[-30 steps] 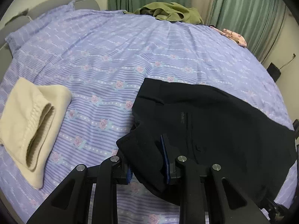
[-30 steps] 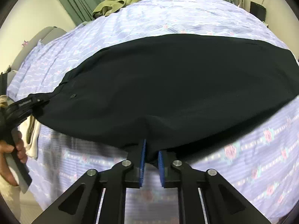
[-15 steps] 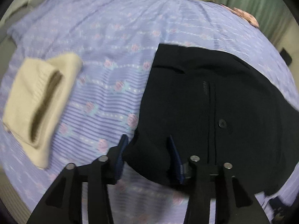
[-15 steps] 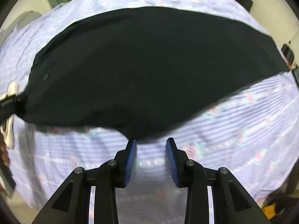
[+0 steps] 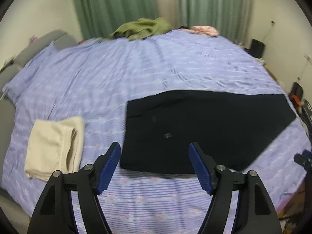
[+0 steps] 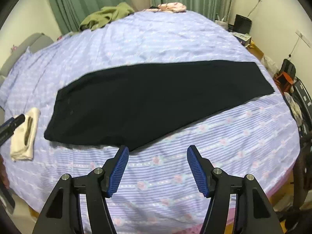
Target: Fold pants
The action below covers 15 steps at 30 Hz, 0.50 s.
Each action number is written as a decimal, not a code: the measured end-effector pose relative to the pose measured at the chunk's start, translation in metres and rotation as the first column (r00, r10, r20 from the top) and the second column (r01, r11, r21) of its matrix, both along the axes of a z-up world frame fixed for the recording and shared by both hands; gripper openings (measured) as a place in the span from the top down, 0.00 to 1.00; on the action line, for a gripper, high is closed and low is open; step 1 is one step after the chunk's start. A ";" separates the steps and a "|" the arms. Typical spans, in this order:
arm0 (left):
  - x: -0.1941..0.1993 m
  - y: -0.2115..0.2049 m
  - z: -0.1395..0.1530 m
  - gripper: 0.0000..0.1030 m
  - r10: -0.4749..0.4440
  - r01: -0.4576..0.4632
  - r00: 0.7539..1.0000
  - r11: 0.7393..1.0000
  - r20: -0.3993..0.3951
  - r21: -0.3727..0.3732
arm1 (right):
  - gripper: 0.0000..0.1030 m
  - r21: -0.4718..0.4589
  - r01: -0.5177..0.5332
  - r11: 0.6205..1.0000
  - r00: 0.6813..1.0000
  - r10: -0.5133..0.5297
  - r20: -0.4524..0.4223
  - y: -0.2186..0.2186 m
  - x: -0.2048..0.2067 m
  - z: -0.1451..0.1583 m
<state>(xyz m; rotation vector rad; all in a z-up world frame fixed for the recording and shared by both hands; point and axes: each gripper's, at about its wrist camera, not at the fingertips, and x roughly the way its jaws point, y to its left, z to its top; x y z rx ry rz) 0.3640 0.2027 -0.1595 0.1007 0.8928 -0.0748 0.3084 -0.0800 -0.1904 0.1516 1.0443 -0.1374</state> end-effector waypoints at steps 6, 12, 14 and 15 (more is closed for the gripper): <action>-0.016 -0.065 0.033 0.19 -0.010 0.014 0.998 0.998 0.065 -0.068 | 0.32 0.054 0.025 0.998 0.998 -0.028 0.056 -0.056 -0.015 0.032; -0.022 -0.155 0.033 0.19 -0.016 0.020 0.996 0.999 0.090 -0.046 | 0.32 0.044 -0.005 0.999 0.998 0.003 0.060 -0.134 -0.006 0.022; -0.023 -0.186 0.029 0.19 -0.005 0.009 0.996 0.999 0.091 -0.041 | 0.32 0.043 -0.027 0.999 0.998 0.024 0.061 -0.163 0.004 0.014; -0.024 -0.203 0.026 0.19 -0.004 0.007 0.996 0.999 0.090 -0.044 | 0.32 0.039 -0.033 0.999 0.998 0.031 0.059 -0.178 0.008 0.011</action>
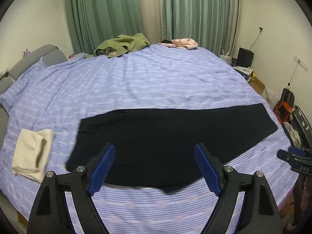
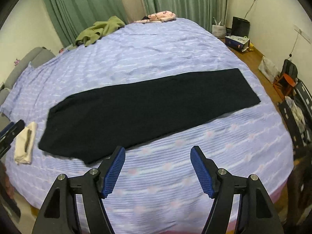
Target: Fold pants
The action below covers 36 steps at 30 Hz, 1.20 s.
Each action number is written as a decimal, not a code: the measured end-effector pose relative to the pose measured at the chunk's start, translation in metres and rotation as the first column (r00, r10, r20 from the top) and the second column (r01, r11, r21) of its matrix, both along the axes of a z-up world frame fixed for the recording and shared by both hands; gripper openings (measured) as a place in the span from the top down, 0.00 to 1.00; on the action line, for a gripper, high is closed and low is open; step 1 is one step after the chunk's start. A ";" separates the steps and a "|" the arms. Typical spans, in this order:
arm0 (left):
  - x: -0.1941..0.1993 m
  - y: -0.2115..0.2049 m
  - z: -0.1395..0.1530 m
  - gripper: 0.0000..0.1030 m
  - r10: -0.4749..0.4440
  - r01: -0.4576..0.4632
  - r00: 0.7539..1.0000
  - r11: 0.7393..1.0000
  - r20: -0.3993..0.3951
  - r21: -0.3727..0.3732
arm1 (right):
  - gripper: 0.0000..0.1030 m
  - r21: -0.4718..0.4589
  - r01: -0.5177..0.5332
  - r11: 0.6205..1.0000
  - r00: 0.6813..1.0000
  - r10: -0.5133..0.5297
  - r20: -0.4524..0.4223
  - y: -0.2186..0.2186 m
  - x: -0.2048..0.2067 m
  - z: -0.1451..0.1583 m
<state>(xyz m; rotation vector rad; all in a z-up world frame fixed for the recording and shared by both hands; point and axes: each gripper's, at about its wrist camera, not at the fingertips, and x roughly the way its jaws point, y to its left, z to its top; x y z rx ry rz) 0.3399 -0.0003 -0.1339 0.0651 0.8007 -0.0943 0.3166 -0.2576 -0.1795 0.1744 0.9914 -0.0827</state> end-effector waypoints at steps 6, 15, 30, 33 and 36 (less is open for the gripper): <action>0.011 -0.094 -0.029 0.19 0.038 -0.037 0.999 0.999 -0.023 0.026 | 0.32 0.011 -0.027 1.000 1.000 0.027 0.006 -0.094 0.036 -0.030; 0.066 -0.224 -0.072 0.19 -0.004 0.005 0.998 1.000 -0.061 0.010 | 0.32 0.022 0.042 0.999 0.999 -0.042 0.001 -0.208 0.077 -0.078; 0.130 -0.374 -0.140 0.19 -0.136 0.137 0.986 0.991 -0.095 0.006 | 0.32 0.050 0.253 0.966 0.967 -0.254 0.018 -0.355 0.107 -0.138; 0.135 -0.390 -0.149 0.19 -0.142 0.143 0.984 0.990 -0.105 0.009 | 0.32 0.026 0.238 0.971 0.971 -0.239 0.021 -0.366 0.119 -0.146; 0.139 -0.401 -0.155 0.19 -0.147 0.149 0.983 0.989 -0.111 0.009 | 0.32 0.021 0.223 0.975 0.975 -0.224 0.015 -0.379 0.132 -0.156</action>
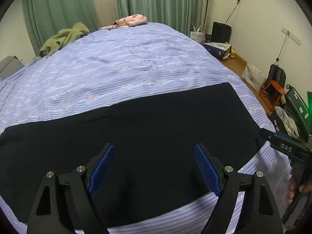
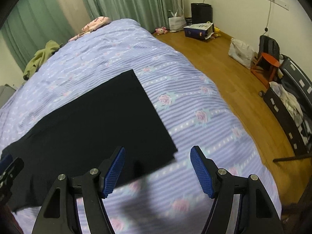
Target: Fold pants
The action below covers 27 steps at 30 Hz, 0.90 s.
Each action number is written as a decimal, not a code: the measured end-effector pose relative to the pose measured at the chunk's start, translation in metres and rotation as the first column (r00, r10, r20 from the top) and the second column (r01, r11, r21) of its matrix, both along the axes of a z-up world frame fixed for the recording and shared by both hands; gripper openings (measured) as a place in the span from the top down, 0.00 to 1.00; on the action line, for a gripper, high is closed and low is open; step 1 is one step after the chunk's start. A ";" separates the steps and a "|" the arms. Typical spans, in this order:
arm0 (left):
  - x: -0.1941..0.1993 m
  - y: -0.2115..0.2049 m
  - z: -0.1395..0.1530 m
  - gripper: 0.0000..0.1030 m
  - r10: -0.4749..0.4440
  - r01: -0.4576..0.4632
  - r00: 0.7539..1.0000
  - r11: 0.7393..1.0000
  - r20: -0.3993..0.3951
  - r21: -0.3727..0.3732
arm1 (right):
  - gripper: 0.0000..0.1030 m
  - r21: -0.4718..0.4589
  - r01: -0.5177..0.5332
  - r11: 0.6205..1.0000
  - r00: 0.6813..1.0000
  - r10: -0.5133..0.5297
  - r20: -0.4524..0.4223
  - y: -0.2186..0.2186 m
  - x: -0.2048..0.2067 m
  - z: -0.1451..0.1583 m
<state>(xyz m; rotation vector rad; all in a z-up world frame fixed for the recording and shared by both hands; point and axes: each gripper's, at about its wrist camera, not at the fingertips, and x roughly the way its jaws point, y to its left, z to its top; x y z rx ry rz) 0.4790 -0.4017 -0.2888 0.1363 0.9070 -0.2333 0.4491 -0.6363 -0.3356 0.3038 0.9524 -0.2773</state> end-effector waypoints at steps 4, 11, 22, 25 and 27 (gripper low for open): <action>0.003 -0.011 -0.005 0.19 -0.015 0.015 1.000 1.000 0.002 0.003 | 0.32 0.035 -0.007 0.999 1.000 0.008 -0.015 -0.014 0.015 -0.020; 0.008 -0.019 -0.013 0.19 -0.022 0.023 1.000 1.000 -0.004 0.017 | 0.34 0.101 -0.079 0.992 0.997 0.080 -0.006 -0.018 0.028 -0.041; 0.011 -0.024 -0.009 0.19 -0.027 0.026 1.000 1.000 0.011 0.005 | 0.83 0.066 -0.131 0.989 0.991 0.132 0.000 -0.013 0.040 -0.023; 0.014 -0.021 -0.008 0.19 -0.034 0.034 0.999 0.999 0.017 0.015 | 0.79 0.126 -0.091 0.988 0.996 0.093 -0.011 -0.023 0.041 -0.036; 0.015 -0.016 -0.008 0.19 -0.027 0.026 1.000 1.000 0.015 0.012 | 0.69 0.083 -0.078 0.993 0.997 0.080 -0.015 -0.021 0.040 -0.035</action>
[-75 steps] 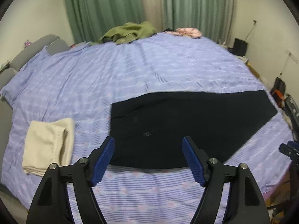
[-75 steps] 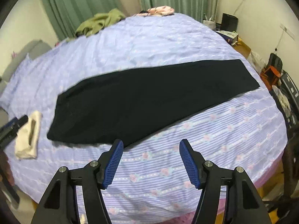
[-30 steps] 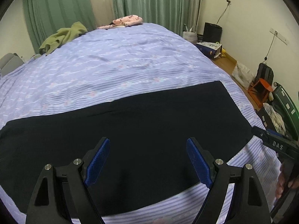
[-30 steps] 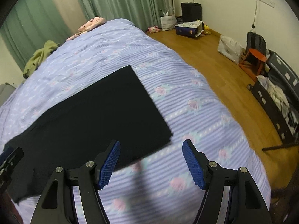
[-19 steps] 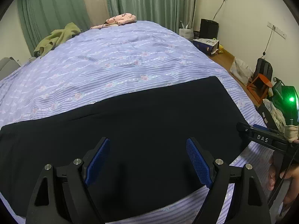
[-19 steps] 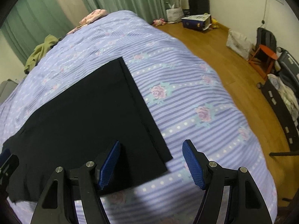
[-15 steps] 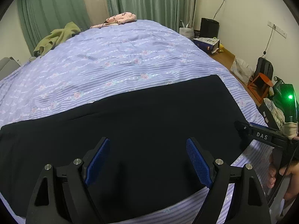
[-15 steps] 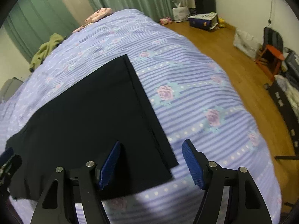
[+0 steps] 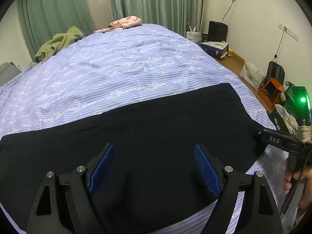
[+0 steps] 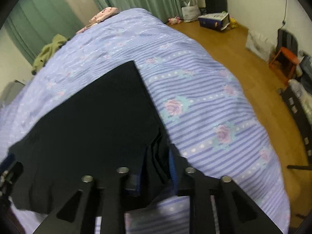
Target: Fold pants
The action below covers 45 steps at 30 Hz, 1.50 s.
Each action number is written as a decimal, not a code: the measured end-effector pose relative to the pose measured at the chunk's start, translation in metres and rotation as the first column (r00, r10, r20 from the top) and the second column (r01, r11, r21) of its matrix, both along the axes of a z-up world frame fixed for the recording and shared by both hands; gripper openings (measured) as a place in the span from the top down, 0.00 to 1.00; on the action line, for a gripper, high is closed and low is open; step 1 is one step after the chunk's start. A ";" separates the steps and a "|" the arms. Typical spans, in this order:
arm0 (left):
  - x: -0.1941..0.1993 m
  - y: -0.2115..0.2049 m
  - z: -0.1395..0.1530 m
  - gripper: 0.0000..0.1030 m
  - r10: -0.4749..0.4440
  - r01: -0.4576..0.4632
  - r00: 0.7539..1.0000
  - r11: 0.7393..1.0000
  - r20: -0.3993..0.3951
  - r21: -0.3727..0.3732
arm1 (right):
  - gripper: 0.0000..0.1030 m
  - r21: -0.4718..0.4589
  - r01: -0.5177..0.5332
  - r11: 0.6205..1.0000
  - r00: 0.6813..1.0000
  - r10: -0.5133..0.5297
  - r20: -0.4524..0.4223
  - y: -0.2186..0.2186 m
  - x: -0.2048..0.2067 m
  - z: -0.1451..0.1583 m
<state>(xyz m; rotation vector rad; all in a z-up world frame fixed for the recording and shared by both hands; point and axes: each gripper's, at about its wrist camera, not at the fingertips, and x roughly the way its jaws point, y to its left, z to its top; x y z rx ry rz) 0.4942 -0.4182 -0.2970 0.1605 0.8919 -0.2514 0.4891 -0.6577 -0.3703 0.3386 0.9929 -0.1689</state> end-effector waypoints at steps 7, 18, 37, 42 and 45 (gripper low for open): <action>0.001 0.010 -0.003 0.19 0.031 -0.031 0.999 0.999 -0.019 -0.027 | 0.46 -0.011 0.056 0.998 0.998 -0.056 0.034 -0.023 -0.021 0.023; 0.000 -0.005 -0.004 0.19 -0.007 0.007 1.000 1.000 -0.018 -0.006 | 0.37 0.187 0.042 0.981 0.998 -0.048 0.028 -0.013 -0.028 -0.019; -0.003 -0.004 -0.001 0.19 -0.020 0.019 0.999 0.999 -0.039 -0.032 | 0.66 0.312 -0.016 0.950 0.998 -0.005 0.069 -0.015 -0.010 -0.019; -0.007 0.017 0.009 0.19 0.012 -0.013 1.000 1.000 -0.029 -0.017 | 0.75 0.216 0.022 0.976 0.994 -0.045 0.099 0.007 -0.010 0.020; -0.009 0.046 0.022 0.19 0.053 -0.054 0.998 0.998 -0.023 -0.012 | 0.76 0.070 -0.001 0.998 0.989 -0.009 0.151 0.037 -0.011 0.064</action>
